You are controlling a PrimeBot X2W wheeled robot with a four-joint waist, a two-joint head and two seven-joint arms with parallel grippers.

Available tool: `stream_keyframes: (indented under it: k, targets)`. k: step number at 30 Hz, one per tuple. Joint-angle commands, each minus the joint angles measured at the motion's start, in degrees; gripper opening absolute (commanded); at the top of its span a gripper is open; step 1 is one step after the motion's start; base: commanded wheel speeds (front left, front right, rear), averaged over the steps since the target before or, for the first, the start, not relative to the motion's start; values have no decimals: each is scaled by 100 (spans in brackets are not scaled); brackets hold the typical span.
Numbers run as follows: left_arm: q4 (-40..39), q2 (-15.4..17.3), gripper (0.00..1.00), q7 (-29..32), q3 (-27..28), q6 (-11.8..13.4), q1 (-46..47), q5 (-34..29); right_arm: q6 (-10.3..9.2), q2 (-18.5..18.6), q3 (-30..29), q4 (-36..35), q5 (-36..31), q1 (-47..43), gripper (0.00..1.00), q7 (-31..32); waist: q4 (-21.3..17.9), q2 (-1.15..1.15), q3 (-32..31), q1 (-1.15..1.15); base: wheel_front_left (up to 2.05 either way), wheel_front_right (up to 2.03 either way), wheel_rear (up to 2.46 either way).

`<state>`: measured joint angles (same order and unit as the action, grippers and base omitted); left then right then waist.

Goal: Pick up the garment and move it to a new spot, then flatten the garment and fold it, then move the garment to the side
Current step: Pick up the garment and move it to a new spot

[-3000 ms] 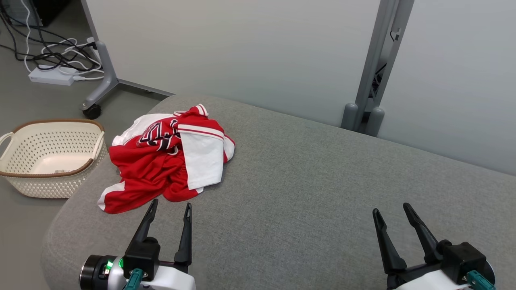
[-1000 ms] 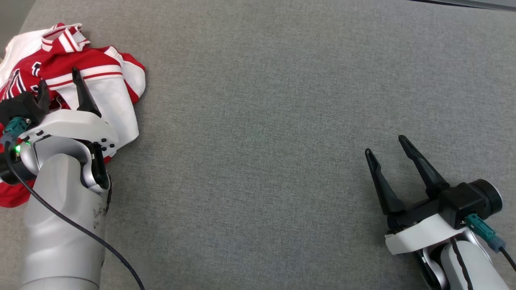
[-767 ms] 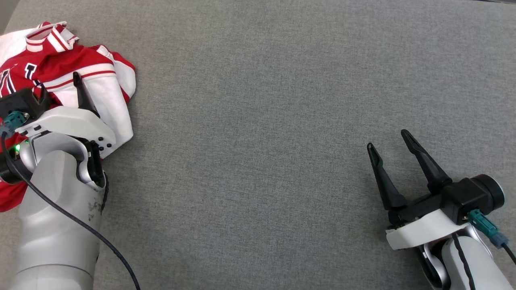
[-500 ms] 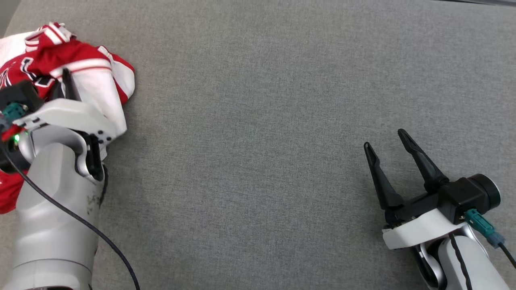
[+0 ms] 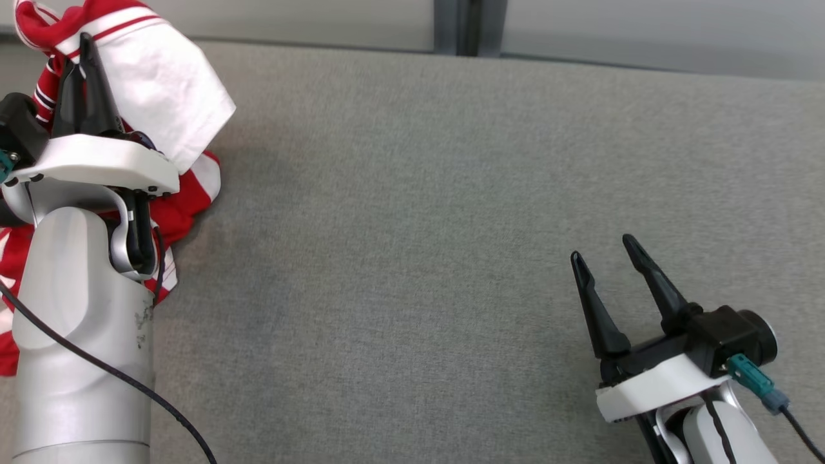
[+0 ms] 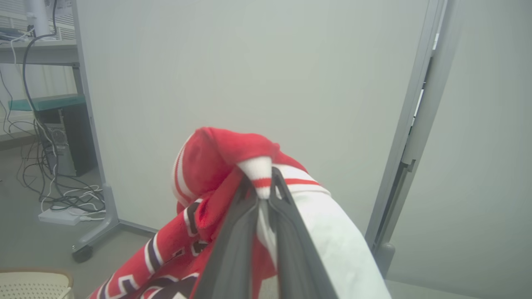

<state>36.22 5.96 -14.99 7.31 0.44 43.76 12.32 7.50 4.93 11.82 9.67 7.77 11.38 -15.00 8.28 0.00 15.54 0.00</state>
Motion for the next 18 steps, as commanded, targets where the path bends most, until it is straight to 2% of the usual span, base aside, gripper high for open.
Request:
stream_keyframes:
  k: [1,9,18]
  targets:
    - [-120,-4,0,-28,-37,-51,-50,-56,-2,-19,-19,18,42,-97,100,-26,-185,0,-313,0,0,0,0]
    - [-746,-114,0,94,-405,-346,-149,-44,-2,-166,-115,85,122,-541,100,-26,-697,0,-1077,0,0,0,0]
    - [-1171,-169,0,568,-818,-451,154,-53,-2,-189,-103,73,275,-785,100,-26,-1549,0,-1498,0,0,0,0]
